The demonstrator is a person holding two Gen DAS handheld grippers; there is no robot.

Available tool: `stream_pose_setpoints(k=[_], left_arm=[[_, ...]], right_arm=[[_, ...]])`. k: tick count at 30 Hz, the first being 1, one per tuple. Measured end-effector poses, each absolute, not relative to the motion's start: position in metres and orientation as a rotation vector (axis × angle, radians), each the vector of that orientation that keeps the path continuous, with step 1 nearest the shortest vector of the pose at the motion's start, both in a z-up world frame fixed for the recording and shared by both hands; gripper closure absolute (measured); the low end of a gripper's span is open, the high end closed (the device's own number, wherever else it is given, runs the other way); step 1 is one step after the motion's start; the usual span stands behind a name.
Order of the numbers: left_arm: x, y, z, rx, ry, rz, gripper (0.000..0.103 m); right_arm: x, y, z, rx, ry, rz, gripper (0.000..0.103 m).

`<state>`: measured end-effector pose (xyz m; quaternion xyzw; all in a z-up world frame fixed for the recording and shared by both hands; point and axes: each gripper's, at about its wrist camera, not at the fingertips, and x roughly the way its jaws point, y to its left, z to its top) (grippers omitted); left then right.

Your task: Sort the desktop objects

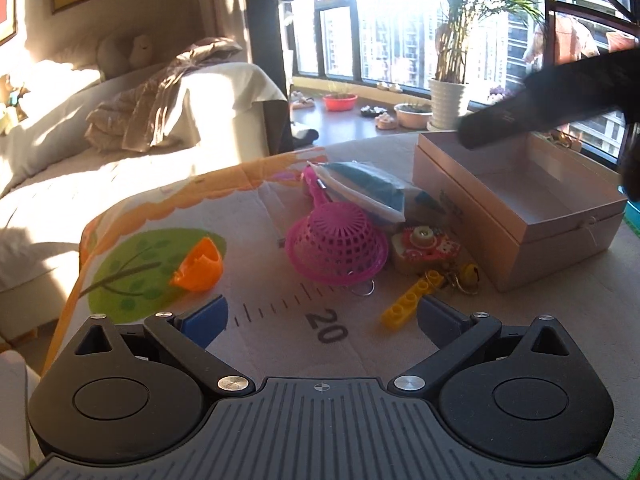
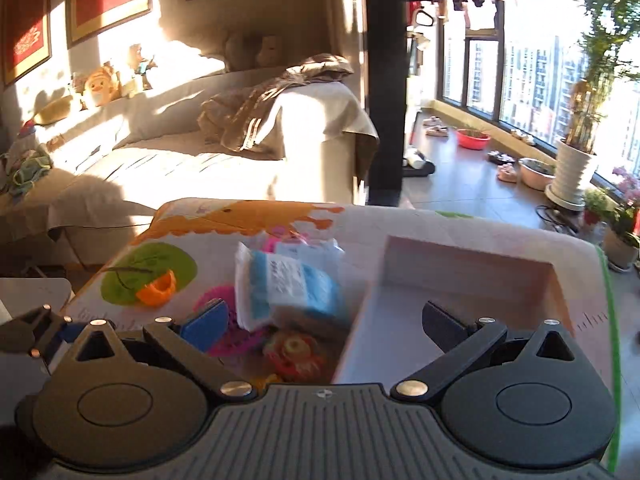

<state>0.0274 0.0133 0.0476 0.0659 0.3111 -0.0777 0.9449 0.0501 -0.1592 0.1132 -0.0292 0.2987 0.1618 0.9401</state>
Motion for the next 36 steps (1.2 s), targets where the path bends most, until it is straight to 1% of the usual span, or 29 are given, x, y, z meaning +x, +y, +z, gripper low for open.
stream_pose_setpoints(k=[1,2,3,4,6,8,9,11,15,19,21,23,25,26,27,29,30,32,35,36], left_arm=[[0.031,0.015,0.048,0.133,0.635,-0.161,0.0],[0.033,0.017,0.048,0.132,0.634,-0.163,0.0],[0.035,0.02,0.048,0.128,0.632,-0.167,0.0],[0.036,0.023,0.049,0.123,0.631,-0.172,0.0],[0.038,0.029,0.048,0.112,0.631,-0.185,0.0],[0.036,0.033,0.045,0.099,0.636,-0.201,0.0],[0.036,0.035,0.042,0.095,0.641,-0.206,0.0],[0.038,0.039,0.035,0.089,0.655,-0.213,0.0],[0.047,0.04,0.024,0.09,0.683,-0.217,0.0],[0.048,0.042,0.021,0.107,0.683,-0.196,0.0],[0.049,0.046,0.023,0.116,0.677,-0.164,0.0],[0.049,0.051,0.025,0.114,0.675,-0.13,0.0],[0.051,0.057,0.028,0.111,0.669,-0.08,0.0],[0.051,0.06,0.03,0.106,0.666,-0.059,0.0],[0.051,0.061,0.032,0.099,0.665,-0.049,0.0],[0.048,0.061,0.038,0.085,0.659,-0.059,0.0],[0.044,0.059,0.041,0.082,0.653,-0.074,0.0],[0.038,0.053,0.046,0.078,0.64,-0.114,0.0],[0.026,0.041,0.046,0.092,0.644,-0.169,0.0],[0.022,0.037,0.044,0.105,0.651,-0.182,0.0]], right_arm=[[0.069,-0.146,0.116,-0.071,0.619,0.338,0.0],[0.09,-0.135,0.117,-0.075,0.638,0.34,0.003],[0.111,-0.125,0.116,-0.066,0.663,0.344,0.015],[0.132,-0.118,0.113,-0.049,0.704,0.341,0.021],[0.172,-0.111,0.1,0.023,0.809,0.319,0.038],[0.199,-0.109,0.083,0.105,0.914,0.299,0.048],[0.203,-0.109,0.07,0.155,0.97,0.3,0.049],[0.198,-0.101,0.055,0.201,1.022,0.34,0.048],[0.172,-0.08,0.049,0.218,1.099,0.522,0.049],[0.145,-0.084,0.056,0.109,1.078,0.491,0.048],[0.128,-0.099,0.06,0.112,1.072,0.498,0.048],[0.107,-0.124,0.073,0.154,1.015,0.513,0.048],[0.084,-0.162,0.097,0.185,0.882,0.451,0.048],[0.075,-0.181,0.107,0.182,0.812,0.385,0.044],[0.068,-0.202,0.114,0.168,0.751,0.291,0.037],[0.063,-0.237,0.117,0.133,0.687,0.118,0.031],[0.065,-0.259,0.112,0.116,0.676,0.002,0.031],[0.07,-0.288,0.097,0.133,0.707,-0.145,0.03],[0.079,-0.319,0.067,0.272,0.803,-0.177,0.03],[0.082,-0.32,0.059,0.326,0.826,-0.148,0.024]])
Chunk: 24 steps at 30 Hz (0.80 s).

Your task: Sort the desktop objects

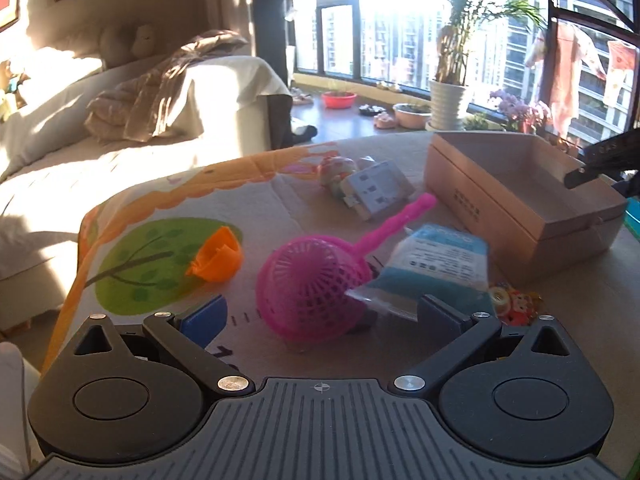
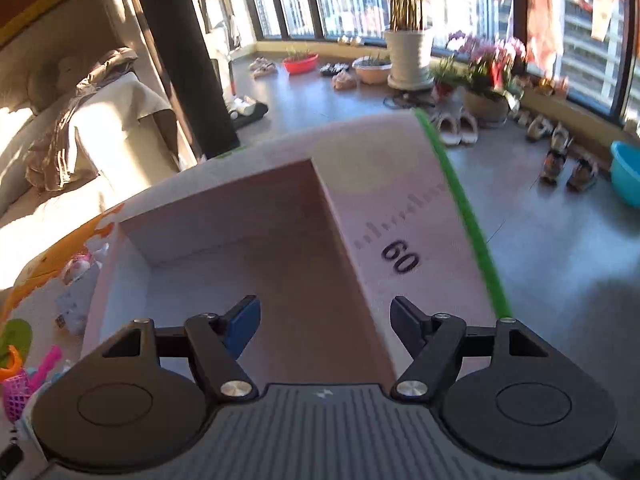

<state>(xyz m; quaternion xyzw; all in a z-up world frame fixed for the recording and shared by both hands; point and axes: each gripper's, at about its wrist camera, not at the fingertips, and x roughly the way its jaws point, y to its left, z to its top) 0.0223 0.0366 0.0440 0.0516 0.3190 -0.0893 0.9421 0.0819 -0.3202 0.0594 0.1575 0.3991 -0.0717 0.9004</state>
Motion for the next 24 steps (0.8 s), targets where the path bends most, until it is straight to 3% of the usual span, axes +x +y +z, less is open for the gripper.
stream_pose_setpoints(k=[3,9,14,24], left_arm=[[0.017,0.031,0.042,0.126,0.671,-0.195,0.0],[0.02,0.016,0.04,0.123,0.696,-0.247,0.0],[0.036,0.006,0.029,0.17,0.706,-0.2,0.0],[0.038,0.034,0.05,0.146,0.644,0.004,0.0]], right_arm=[[0.092,-0.305,0.053,0.353,0.805,-0.137,0.018],[0.115,-0.264,0.051,0.349,0.751,0.012,0.022],[0.065,-0.243,0.07,0.204,0.651,0.085,0.021],[-0.001,-0.161,0.041,0.034,0.769,0.462,0.023]])
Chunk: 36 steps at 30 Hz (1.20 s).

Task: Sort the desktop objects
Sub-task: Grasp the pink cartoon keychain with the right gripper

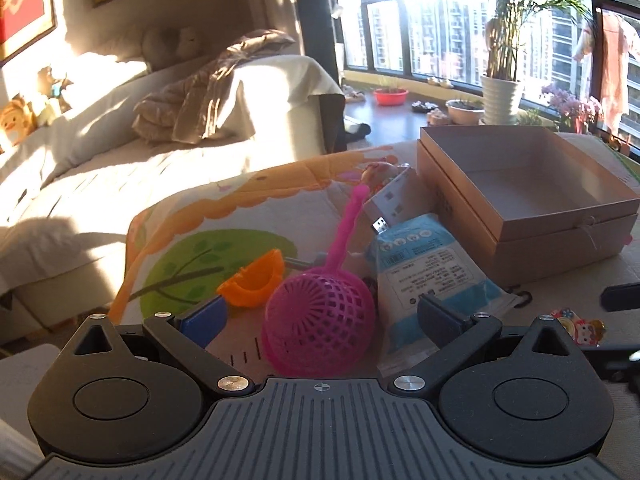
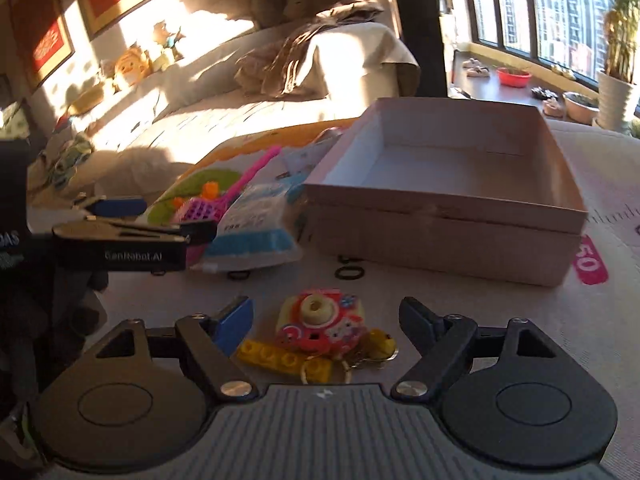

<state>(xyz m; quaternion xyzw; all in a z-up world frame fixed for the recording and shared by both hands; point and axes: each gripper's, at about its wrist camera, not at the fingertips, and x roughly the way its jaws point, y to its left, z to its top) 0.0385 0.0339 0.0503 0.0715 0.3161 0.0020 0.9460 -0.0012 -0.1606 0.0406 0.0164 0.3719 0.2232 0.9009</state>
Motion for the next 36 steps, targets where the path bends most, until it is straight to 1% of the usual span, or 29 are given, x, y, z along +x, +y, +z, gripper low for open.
stream_pose_setpoints(k=[1,2,3,7,11,15,20,21,22,23,24,25,27,28,29,31,32,33,35,36], left_arm=[[0.034,0.034,0.052,0.147,0.641,-0.003,0.0],[0.028,0.035,0.054,0.144,0.64,-0.015,0.0],[0.022,0.036,0.056,0.137,0.642,-0.031,0.0],[0.005,0.021,0.05,0.112,0.694,-0.159,0.0],[-0.005,-0.025,0.031,0.116,0.769,-0.336,0.0],[-0.007,-0.068,0.021,0.189,0.754,-0.408,0.0],[0.012,-0.096,0.017,0.206,0.726,-0.421,0.001],[0.014,-0.1,0.016,0.209,0.72,-0.431,0.003],[0.016,-0.104,0.015,0.214,0.716,-0.44,0.018],[0.02,-0.107,0.014,0.22,0.723,-0.453,0.036],[0.023,-0.109,0.012,0.219,0.735,-0.463,0.042],[0.025,-0.109,0.011,0.212,0.74,-0.466,0.043],[0.025,-0.108,0.011,0.208,0.736,-0.479,0.059],[0.024,-0.107,0.011,0.208,0.736,-0.484,0.069],[0.023,-0.105,0.012,0.211,0.738,-0.483,0.074],[0.021,-0.102,0.013,0.214,0.743,-0.483,0.079],[0.02,-0.1,0.013,0.212,0.746,-0.481,0.081],[0.018,-0.097,0.014,0.212,0.748,-0.481,0.081],[0.012,-0.09,0.014,0.213,0.75,-0.482,0.082],[0.008,-0.085,0.014,0.214,0.752,-0.48,0.082]], right_arm=[[0.0,-0.151,0.035,-0.01,0.782,0.464,0.025],[0.001,-0.146,0.033,-0.046,0.787,0.453,0.036],[-0.004,-0.149,0.029,-0.087,0.782,0.427,0.045],[0.001,-0.188,0.033,-0.06,0.735,0.246,0.045],[-0.007,-0.233,0.032,0.057,0.746,0.184,0.045],[-0.023,-0.256,0.029,0.068,0.723,0.149,0.045],[-0.028,-0.27,0.027,0.121,0.713,0.13,0.045],[-0.025,-0.271,0.027,0.138,0.712,0.126,0.045],[-0.023,-0.273,0.027,0.147,0.71,0.125,0.045],[-0.021,-0.272,0.027,0.154,0.706,0.125,0.045],[-0.019,-0.272,0.027,0.159,0.702,0.128,0.045],[-0.018,-0.271,0.027,0.164,0.7,0.132,0.045],[-0.015,-0.268,0.028,0.178,0.699,0.149,0.045],[-0.013,-0.265,0.028,0.18,0.7,0.161,0.045],[-0.011,-0.263,0.027,0.181,0.7,0.173,0.045],[-0.003,-0.255,0.027,0.18,0.708,0.2,0.04],[0.002,-0.252,0.026,0.179,0.713,0.202,0.031],[0.009,-0.248,0.024,0.179,0.725,0.191,0.029],[0.021,-0.239,0.019,0.176,0.772,0.171,0.028],[0.023,-0.233,0.02,0.155,0.766,0.167,0.037]])
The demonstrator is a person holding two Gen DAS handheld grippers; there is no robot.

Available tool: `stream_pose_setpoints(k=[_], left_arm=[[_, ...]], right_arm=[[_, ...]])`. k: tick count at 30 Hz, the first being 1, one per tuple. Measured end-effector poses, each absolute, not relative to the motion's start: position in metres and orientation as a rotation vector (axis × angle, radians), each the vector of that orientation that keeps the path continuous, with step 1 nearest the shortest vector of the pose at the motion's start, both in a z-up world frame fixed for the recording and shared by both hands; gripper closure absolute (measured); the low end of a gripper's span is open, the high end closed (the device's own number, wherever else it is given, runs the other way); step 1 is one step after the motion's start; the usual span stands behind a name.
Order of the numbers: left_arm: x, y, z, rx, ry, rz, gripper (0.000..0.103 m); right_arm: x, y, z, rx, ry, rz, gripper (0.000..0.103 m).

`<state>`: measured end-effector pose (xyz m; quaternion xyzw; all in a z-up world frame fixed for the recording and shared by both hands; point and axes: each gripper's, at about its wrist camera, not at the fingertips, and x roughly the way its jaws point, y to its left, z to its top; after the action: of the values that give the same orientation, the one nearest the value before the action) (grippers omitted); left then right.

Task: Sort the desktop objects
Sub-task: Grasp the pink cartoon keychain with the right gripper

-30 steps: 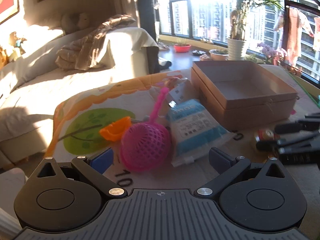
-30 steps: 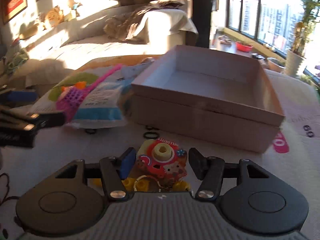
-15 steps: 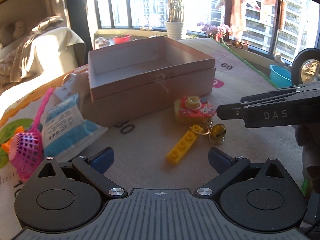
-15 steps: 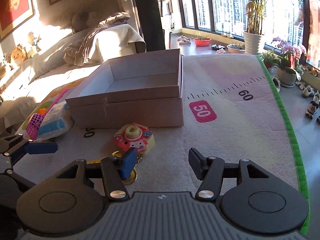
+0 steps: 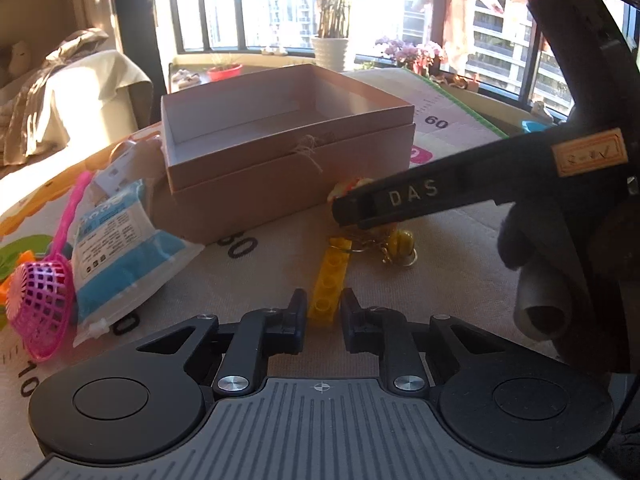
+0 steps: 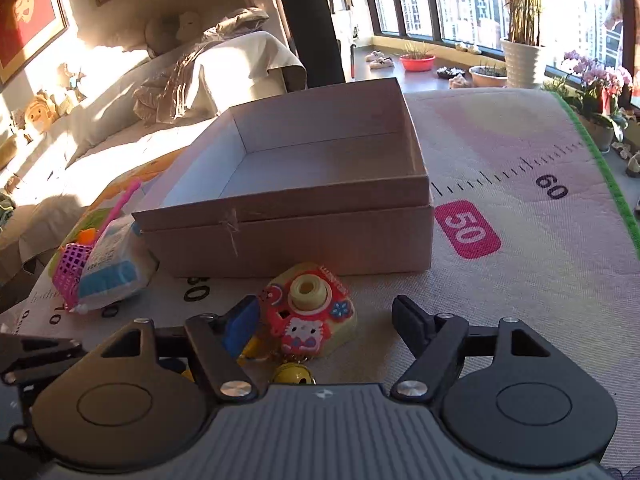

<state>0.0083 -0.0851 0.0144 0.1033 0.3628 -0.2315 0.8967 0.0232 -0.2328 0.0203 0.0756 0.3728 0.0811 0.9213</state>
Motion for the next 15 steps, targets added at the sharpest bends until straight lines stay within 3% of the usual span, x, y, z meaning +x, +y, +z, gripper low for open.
stream_pose_setpoints(k=[1,2,7,15], left_arm=[[0.005,-0.081,0.014,0.215,0.752,-0.475,0.082],[0.002,-0.075,0.015,0.218,0.755,-0.467,0.082],[-0.006,-0.05,0.016,0.224,0.756,-0.412,0.077],[0.0,-0.029,0.017,0.191,0.755,-0.296,0.058]], right_arm=[[0.025,-0.227,0.021,0.15,0.783,0.204,0.05],[0.025,-0.223,0.023,0.172,0.798,0.249,0.057],[0.011,-0.225,0.045,0.296,0.748,0.353,0.057],[-0.02,-0.256,0.064,0.237,0.693,0.247,0.057]])
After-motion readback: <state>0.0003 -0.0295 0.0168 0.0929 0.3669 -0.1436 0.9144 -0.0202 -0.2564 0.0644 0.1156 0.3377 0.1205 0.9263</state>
